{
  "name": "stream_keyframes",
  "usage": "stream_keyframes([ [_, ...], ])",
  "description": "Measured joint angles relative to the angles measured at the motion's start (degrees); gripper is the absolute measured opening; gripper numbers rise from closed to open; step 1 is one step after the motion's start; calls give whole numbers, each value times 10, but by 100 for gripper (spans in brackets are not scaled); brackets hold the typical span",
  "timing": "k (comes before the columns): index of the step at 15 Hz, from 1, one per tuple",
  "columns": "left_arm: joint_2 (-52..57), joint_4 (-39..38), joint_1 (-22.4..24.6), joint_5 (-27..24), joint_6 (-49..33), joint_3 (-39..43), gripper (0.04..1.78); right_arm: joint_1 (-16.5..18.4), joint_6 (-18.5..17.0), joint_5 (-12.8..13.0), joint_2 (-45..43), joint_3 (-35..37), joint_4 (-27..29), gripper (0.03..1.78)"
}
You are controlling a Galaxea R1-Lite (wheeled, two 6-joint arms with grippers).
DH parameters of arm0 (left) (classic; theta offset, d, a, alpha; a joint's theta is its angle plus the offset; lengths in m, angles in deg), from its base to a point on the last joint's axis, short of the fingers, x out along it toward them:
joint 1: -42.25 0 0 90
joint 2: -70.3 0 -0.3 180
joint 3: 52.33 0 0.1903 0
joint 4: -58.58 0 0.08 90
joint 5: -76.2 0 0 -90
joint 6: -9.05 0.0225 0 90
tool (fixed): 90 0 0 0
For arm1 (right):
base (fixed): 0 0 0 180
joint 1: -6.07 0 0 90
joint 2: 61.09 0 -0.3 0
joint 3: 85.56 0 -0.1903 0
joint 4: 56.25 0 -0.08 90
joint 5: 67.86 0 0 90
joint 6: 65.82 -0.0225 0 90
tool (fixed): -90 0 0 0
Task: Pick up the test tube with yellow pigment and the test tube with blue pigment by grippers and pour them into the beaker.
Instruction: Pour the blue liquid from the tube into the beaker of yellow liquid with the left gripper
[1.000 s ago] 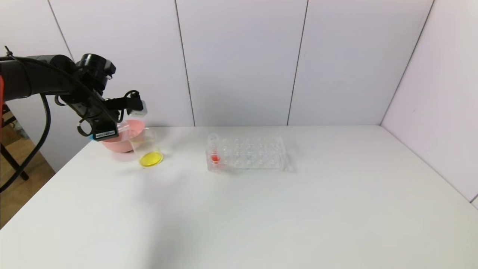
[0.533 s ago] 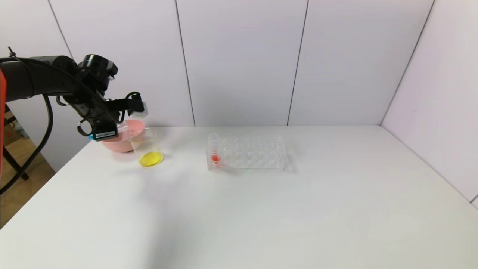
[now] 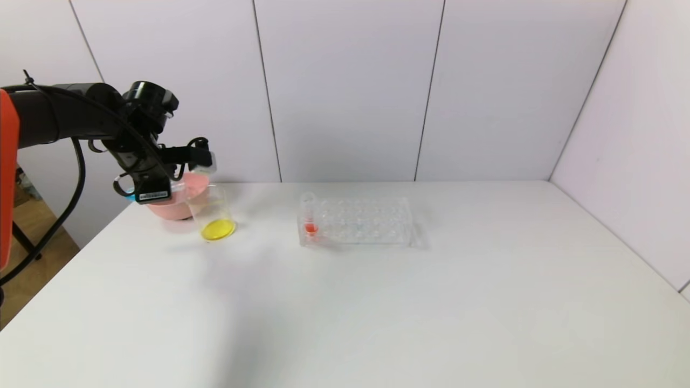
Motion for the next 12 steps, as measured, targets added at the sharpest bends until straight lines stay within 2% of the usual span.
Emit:
stream_keyframes([
  [12,-10,-7,-17,69,6,0,46,0,0,0,0,0,0,171],
])
